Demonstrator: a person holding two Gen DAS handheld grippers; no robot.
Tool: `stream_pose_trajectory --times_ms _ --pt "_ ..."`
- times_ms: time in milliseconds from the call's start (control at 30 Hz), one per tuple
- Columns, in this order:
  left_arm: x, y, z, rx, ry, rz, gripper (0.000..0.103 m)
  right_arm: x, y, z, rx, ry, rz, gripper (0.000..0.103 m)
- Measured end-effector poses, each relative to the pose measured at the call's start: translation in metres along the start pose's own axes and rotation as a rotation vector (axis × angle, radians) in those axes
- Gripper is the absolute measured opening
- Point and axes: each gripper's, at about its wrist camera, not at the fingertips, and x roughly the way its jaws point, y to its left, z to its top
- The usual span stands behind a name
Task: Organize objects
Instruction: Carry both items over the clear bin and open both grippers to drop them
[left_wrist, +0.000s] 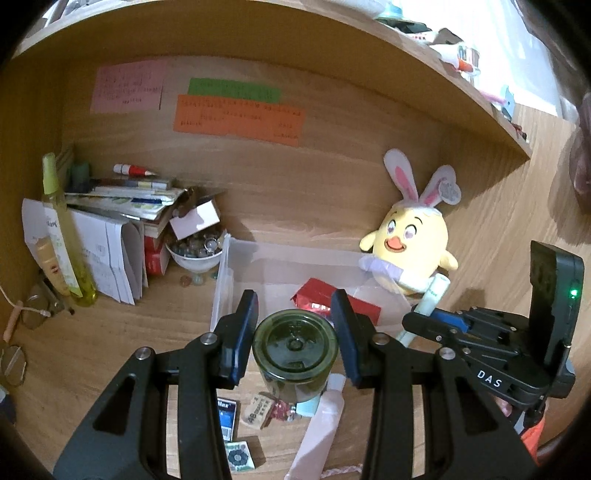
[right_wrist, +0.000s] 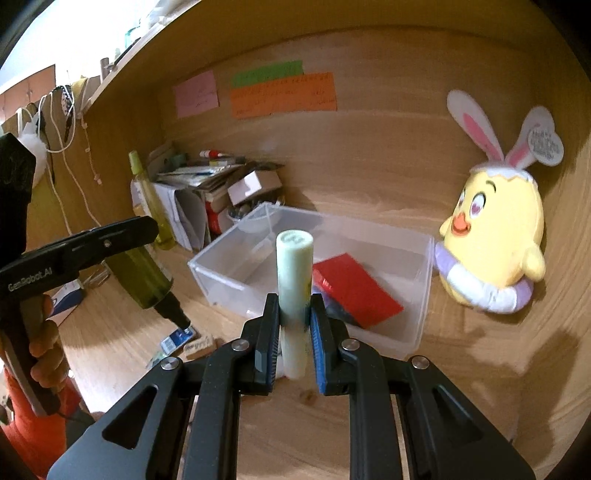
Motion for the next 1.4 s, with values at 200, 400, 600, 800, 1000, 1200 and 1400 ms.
stream_pose_trajectory --times_ms 200,400,600,800,1000,1200,1400 --pt "0.005 0.005 0.014 -0.012 -0.011 0.006 0.041 0.008 -0.004 0.016 -0.008 -0.004 -0.012 0.014" --pt "0.015 0.007 0.027 -0.026 -0.025 0.018 0.041 0.019 -0.012 0.031 -0.005 -0.004 -0.036 0.014" --pt "0.027 0.009 0.037 -0.033 -0.043 0.051 0.041 0.028 -0.023 0.04 -0.015 -0.008 -0.121 0.014" --pt "0.049 0.012 0.039 -0.034 -0.022 0.072 0.041 0.045 -0.034 0.032 -0.038 0.033 -0.228 0.014" --pt "0.077 0.015 0.032 -0.033 0.039 0.072 0.041 0.062 -0.034 0.024 -0.092 0.084 -0.297 0.014" --pt "0.101 0.016 0.022 -0.026 0.101 0.088 0.041 0.08 -0.026 0.021 -0.125 0.128 -0.309 0.014" --pt "0.11 0.021 0.015 -0.033 0.142 0.078 0.041 0.091 -0.022 0.021 -0.092 0.151 -0.234 0.014"
